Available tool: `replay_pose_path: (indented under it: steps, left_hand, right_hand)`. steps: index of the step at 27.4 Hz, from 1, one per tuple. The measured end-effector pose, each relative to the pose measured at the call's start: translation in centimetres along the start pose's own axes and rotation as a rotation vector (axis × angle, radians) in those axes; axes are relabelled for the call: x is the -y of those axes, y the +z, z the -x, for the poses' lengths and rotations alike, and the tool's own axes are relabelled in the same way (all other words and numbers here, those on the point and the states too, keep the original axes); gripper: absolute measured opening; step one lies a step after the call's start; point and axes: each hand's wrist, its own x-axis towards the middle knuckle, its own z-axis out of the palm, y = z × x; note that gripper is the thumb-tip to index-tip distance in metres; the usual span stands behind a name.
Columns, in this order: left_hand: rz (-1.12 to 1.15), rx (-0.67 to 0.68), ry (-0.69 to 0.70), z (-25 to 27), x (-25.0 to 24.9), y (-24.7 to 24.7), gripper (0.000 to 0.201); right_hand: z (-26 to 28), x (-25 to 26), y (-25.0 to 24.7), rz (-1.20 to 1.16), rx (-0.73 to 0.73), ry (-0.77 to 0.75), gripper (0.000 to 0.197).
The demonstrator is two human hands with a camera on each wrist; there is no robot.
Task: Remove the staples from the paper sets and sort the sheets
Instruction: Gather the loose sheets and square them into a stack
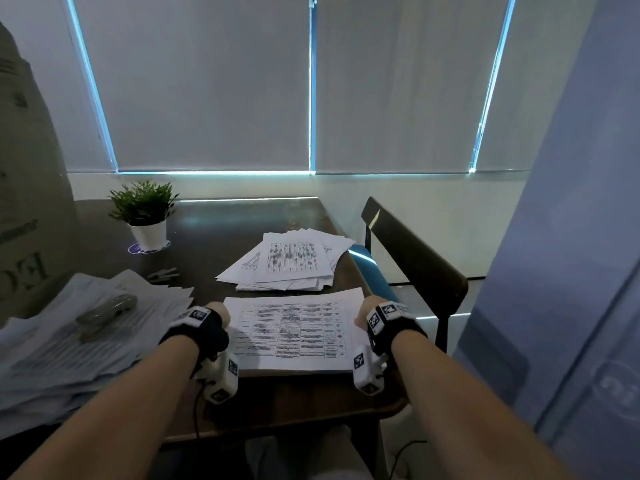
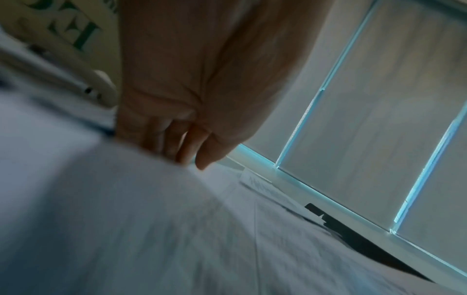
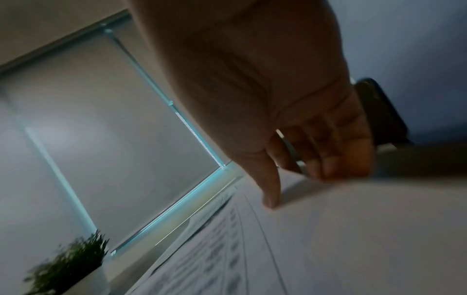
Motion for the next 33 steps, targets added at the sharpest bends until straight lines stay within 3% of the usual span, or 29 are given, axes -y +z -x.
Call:
replay_pose_path:
  steps: [2, 4, 7, 9, 12, 16, 20, 22, 25, 29, 33]
  left_hand:
    - [0.087, -0.061, 0.038, 0.9, -1.3, -3.1, 0.051]
    - [0.099, -0.072, 0.171, 4.7, -4.4, -7.2, 0.037]
    - [0.272, -0.127, 0.375, 5.3, -10.2, -11.7, 0.037]
    - [0.354, -0.14, 0.394, 2.6, -13.1, -12.3, 0.038]
    - [0.395, -0.152, 0.384, -1.2, -15.8, -12.1, 0.043]
    - [0.492, -0.137, 0.23, -8.9, -14.8, -10.1, 0.049]
    - [0.592, -0.152, 0.092, -16.5, -12.5, -8.0, 0.063]
    - [0.571, -0.138, 0.052, -18.6, -12.0, -7.0, 0.077]
    - [0.417, -0.163, -0.019, -20.1, -11.0, -6.1, 0.098]
    - [0.444, -0.169, 0.017, -20.5, -11.3, -6.2, 0.065]
    - [0.494, -0.173, 0.081, -20.8, -11.5, -5.4, 0.046]
  right_hand:
    - [1.7, 1.8, -3.0, -0.063, -0.003, -0.036, 0.039]
    - [5.8, 5.2, -7.6, -0.245, -0.04, -0.16, 0.02]
    - [4.9, 9.9, -10.4, -0.449, -0.03, -0.238, 0.022]
    - [2.5, 12.2, -10.1, -0.527, -0.023, -0.251, 0.021]
    - [-1.8, 14.2, -8.7, -0.555, -0.038, -0.235, 0.022]
    - [-8.0, 14.3, -7.6, -0.611, -0.036, -0.153, 0.02]
    - [-13.8, 13.8, -7.0, -0.664, -0.087, -0.101, 0.04]
    - [-16.0, 13.3, -6.3, -0.693, -0.135, -0.125, 0.038]
    - [-17.7, 13.1, -5.3, -0.735, -0.087, -0.086, 0.042]
    - [-19.5, 12.9, -4.0, -0.735, -0.075, -0.014, 0.048]
    - [-20.0, 12.8, -2.8, -0.814, -0.062, -0.083, 0.043]
